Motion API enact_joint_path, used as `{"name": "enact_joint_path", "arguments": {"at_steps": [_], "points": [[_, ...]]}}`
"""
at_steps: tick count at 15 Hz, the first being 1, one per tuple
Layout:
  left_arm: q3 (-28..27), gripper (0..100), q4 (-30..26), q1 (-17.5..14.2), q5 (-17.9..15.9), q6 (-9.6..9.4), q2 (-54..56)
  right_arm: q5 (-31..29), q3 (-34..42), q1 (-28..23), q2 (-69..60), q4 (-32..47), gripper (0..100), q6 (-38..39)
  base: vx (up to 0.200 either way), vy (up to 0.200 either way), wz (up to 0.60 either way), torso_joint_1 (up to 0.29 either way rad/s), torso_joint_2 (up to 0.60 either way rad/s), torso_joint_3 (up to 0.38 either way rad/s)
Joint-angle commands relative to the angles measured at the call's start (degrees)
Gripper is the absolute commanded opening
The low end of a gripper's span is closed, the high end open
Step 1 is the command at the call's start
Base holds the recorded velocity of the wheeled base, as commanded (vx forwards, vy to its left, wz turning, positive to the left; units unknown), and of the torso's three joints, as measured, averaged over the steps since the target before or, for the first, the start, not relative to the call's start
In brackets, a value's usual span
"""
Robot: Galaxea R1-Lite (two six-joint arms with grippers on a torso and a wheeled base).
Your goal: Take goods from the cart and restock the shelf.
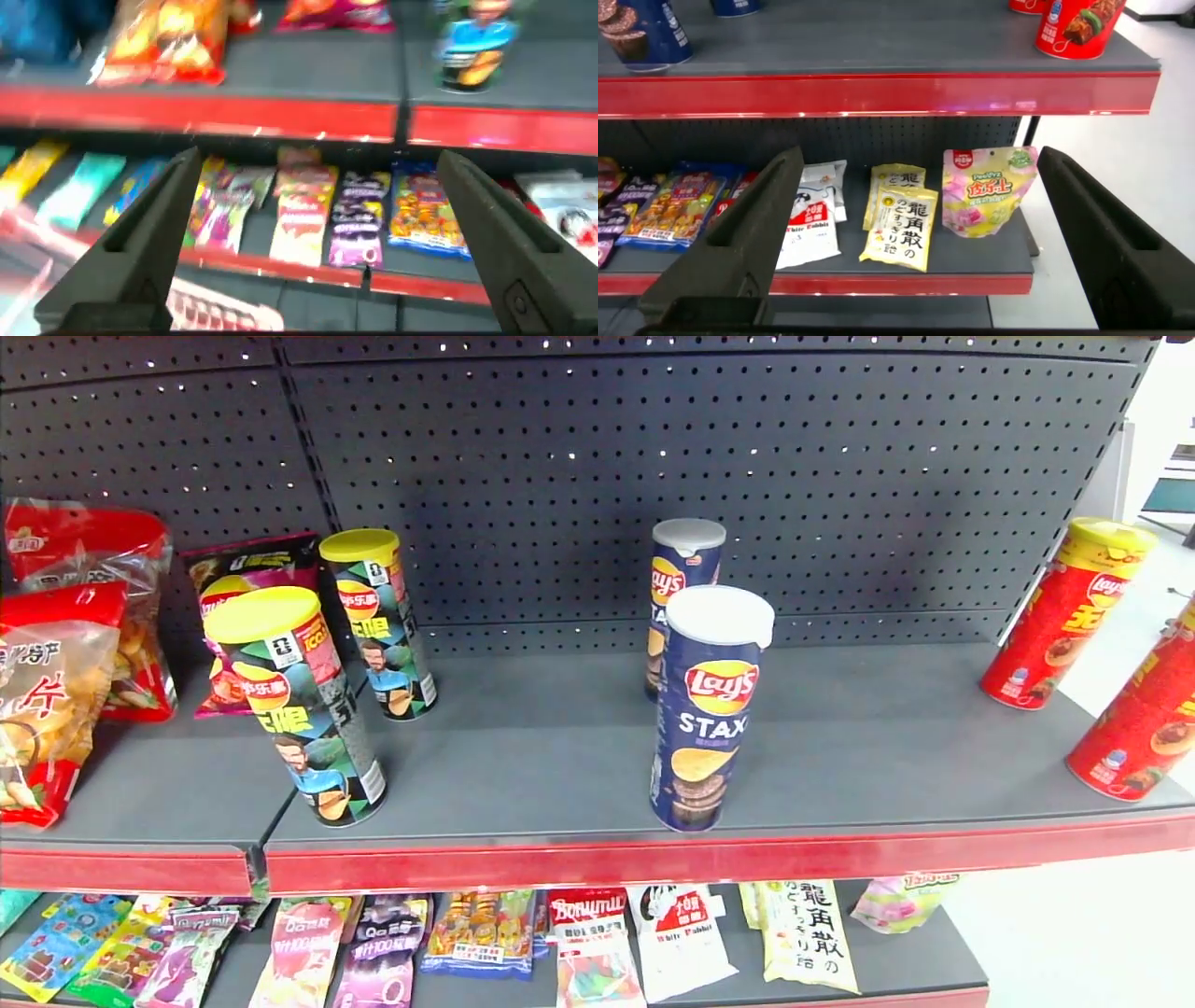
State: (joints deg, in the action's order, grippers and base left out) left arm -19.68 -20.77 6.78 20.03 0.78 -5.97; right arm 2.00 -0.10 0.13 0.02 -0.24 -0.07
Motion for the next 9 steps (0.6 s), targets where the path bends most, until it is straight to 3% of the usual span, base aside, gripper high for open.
{"name": "enact_joint_path", "arguments": {"at_steps": [1,3,4,5,6,7,9], "points": [[1.57,100,1.96,-1.94,-0.78,2.47,0.17,0.02,0.01,0.04,-0.02,-0.02,100,-0.1,0.0,0.0,0.0,0.0,0.0,0.0],[4.56,100,4.16,-1.94,-5.53,3.35,0.17,0.02,0.01,0.04,-0.02,-0.02,100,-0.1,0.0,0.0,0.0,0.0,0.0,0.0],[11.24,100,11.72,-1.94,-11.94,2.91,0.17,0.02,0.1,0.04,-0.02,-0.02,100,0.07,0.0,0.0,0.0,0.0,0.0,0.0],[17.83,100,20.25,-1.94,-15.99,-0.08,0.17,0.02,0.1,0.04,-0.02,-0.02,100,-0.01,0.0,0.0,0.0,0.0,0.0,0.0],[19.68,100,23.85,-1.86,-19.33,-1.4,0.17,0.02,0.01,0.04,-0.02,-0.02,100,-0.01,0.0,0.0,0.0,0.0,0.0,0.0],[19.06,100,18.75,-1.86,-26.09,-1.57,0.26,0.02,0.01,0.04,-0.02,-0.02,100,-0.01,0.0,0.0,0.0,0.0,0.0,0.0],[19.32,100,20.16,-1.5,-25.57,-1.57,0.17,0.02,0.1,0.04,-0.02,-0.02,100,-0.01,0.0,0.0,0.0,0.0,0.0,0.0]]}}
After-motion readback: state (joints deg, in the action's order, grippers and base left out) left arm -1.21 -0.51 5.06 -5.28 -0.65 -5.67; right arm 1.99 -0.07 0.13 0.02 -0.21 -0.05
